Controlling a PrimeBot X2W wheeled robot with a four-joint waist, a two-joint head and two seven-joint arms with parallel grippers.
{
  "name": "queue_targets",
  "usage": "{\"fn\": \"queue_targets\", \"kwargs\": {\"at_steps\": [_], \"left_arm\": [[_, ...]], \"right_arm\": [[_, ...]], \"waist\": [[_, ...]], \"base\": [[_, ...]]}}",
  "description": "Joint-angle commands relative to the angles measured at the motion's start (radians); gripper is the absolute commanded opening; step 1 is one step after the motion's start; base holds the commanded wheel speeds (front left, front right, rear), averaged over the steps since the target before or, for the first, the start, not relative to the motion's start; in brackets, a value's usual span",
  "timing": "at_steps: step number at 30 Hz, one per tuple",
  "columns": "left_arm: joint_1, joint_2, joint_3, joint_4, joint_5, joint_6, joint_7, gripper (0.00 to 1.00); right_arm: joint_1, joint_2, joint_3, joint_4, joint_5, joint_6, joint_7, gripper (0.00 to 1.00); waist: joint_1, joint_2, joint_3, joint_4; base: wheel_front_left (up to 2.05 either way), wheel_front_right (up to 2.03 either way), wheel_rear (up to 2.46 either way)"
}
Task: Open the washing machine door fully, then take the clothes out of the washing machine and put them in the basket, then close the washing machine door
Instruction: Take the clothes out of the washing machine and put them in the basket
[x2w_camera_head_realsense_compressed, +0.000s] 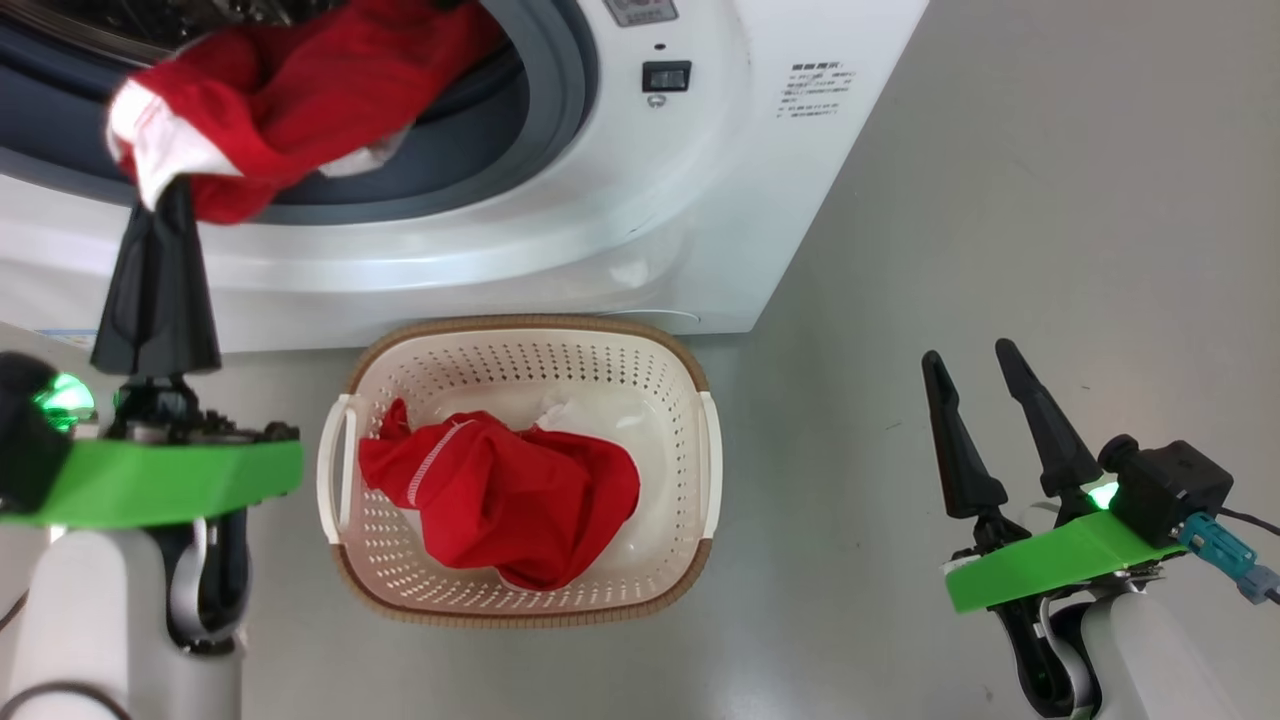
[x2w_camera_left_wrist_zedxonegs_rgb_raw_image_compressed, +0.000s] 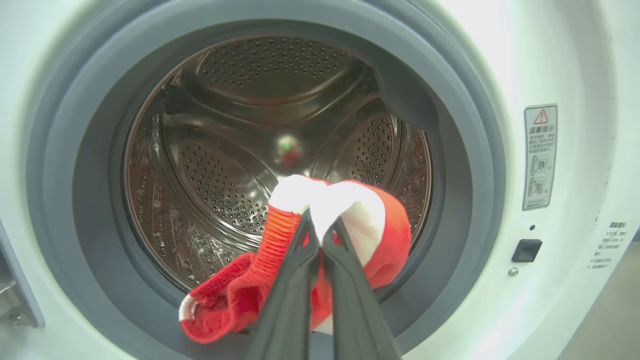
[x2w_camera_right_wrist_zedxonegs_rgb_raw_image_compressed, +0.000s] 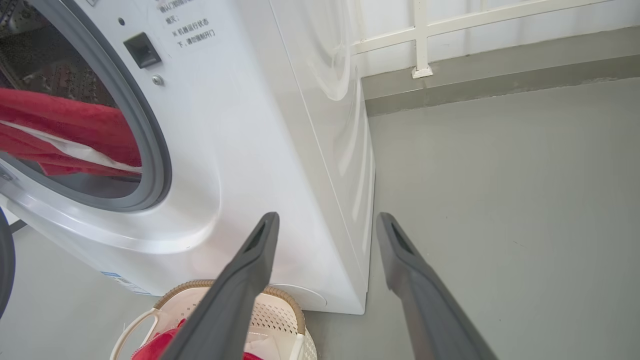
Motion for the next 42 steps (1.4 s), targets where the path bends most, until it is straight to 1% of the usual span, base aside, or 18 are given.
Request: {"fn": "queue_targets", "kwargs": {"at_steps": [1,6,12,16,20,24,30,37,42], "left_arm": [[0.019,0.024,0.036,-0.039,0.001,-0.006,-0.008,0.00],[0.061,0.011,0.056,-0.142,0.004,-0.006,-0.008,0.00],[0.096,-0.004,0.057,-0.243,0.011,-0.006,-0.008,0.00],[0.114,-0.008,0.047,-0.254,0.017,-0.006,-0.008,0.00],[0.137,-0.009,0.024,-0.216,0.015,-0.006,-0.008,0.00],[0.162,-0.009,-0.013,-0.142,0.011,-0.006,-0.008,0.00],[0.160,-0.014,-0.060,0.028,0.004,-0.006,-0.008,0.00],[0.108,-0.002,-0.134,0.277,-0.006,-0.006,-0.008,0.00],[0.045,0.004,-0.160,0.450,-0.019,-0.006,-0.008,0.00]], "right_arm": [[0.021,0.000,0.018,-0.019,-0.018,0.005,-0.006,1.00],[0.024,0.000,0.018,-0.020,-0.018,0.005,-0.006,1.00],[0.022,0.000,0.017,-0.019,-0.020,0.005,-0.006,1.00],[0.019,0.000,0.022,-0.016,-0.019,0.005,-0.006,1.00],[0.014,0.000,0.026,-0.015,-0.017,0.005,-0.006,1.00],[0.014,0.000,0.028,-0.016,-0.016,0.005,-0.006,1.00],[0.009,0.000,0.035,-0.017,-0.012,0.005,-0.006,1.00],[-0.007,0.000,0.045,-0.020,-0.010,0.005,-0.006,1.00],[-0.018,0.000,0.050,-0.027,-0.005,0.005,-0.006,1.00]], "waist": [[-0.0001,-0.0001,-0.001,0.000],[-0.0001,-0.0001,-0.004,0.003],[-0.0001,-0.0001,0.001,0.006],[-0.0001,-0.0001,0.003,0.004],[-0.0001,-0.0001,0.005,-0.001],[-0.0001,-0.0001,0.009,-0.005],[-0.0001,-0.0001,0.022,-0.009],[-0.0001,-0.0001,0.050,-0.019],[-0.0001,-0.0001,0.081,-0.030]], "base": [[0.00,0.00,0.00],[0.00,0.00,0.00],[0.00,0.00,0.00],[0.00,0.00,0.00],[0.00,0.00,0.00],[0.00,0.00,0.00],[0.00,0.00,0.00],[0.00,0.00,0.00],[0.00,0.00,0.00]]}}
